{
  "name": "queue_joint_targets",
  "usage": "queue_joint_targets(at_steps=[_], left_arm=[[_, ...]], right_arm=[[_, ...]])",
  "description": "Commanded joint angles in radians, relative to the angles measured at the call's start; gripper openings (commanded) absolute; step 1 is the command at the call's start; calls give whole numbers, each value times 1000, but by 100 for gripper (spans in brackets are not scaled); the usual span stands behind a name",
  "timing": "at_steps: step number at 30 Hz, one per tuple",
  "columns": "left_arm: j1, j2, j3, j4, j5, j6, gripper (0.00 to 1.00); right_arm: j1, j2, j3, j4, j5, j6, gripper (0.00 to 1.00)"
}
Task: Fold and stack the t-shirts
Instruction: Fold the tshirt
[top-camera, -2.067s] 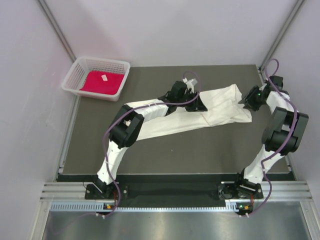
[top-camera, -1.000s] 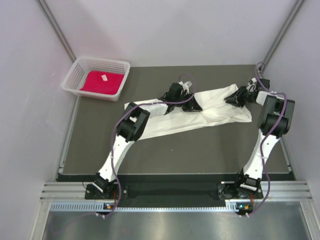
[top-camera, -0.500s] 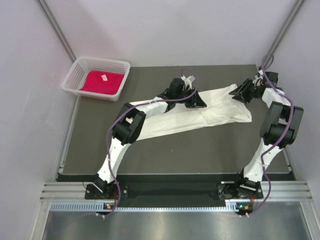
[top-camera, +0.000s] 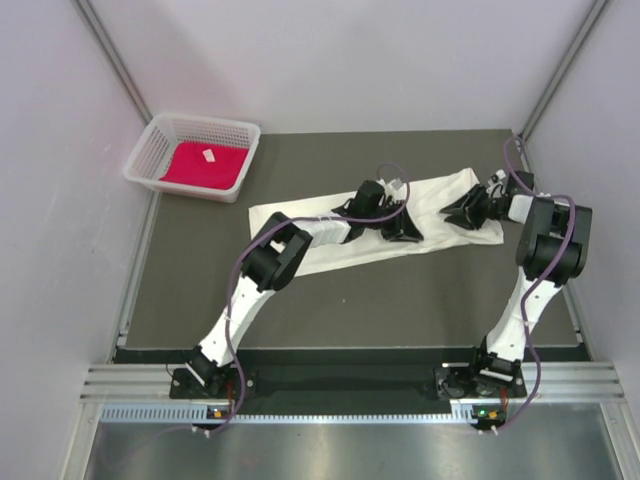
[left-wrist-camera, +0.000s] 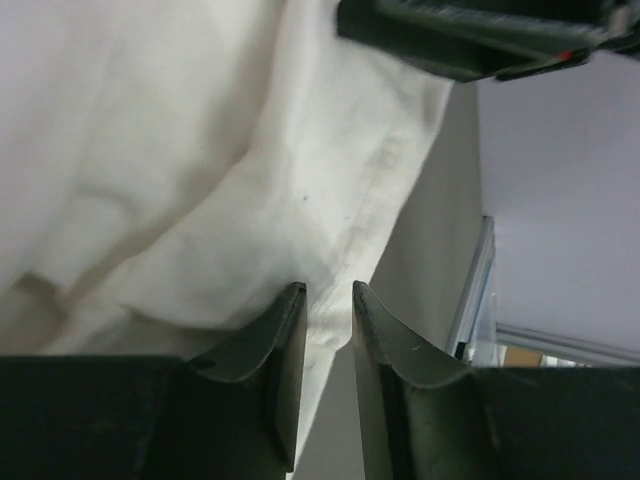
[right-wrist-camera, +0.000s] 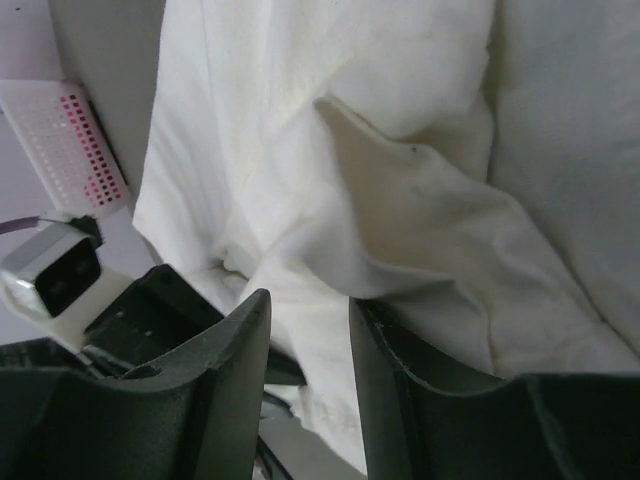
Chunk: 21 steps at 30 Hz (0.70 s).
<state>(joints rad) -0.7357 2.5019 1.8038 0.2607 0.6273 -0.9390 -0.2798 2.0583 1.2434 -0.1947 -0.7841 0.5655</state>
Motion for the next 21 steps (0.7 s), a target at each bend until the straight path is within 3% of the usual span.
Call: queue_joint_targets(at_steps=[1,7,12,16,21], left_arm=[[6,12,44,-144,-15,127,30],[10,-82,97,-484,-79,383,31],[41,-265,40,-620,-106,476,32],[82,-467,-98,-664,-110,474,33],[173,-656,-337,-680,-77,442,33]], right_arm=[[-28,60,97,68,2,-15,39],[-47,10,178,-90,95,-98,46],[-51,-90,211,-253,189,-170,53],[-79,-234,162,-342,333,-178,57],[-128,-363,41,-336,350,-130,59]])
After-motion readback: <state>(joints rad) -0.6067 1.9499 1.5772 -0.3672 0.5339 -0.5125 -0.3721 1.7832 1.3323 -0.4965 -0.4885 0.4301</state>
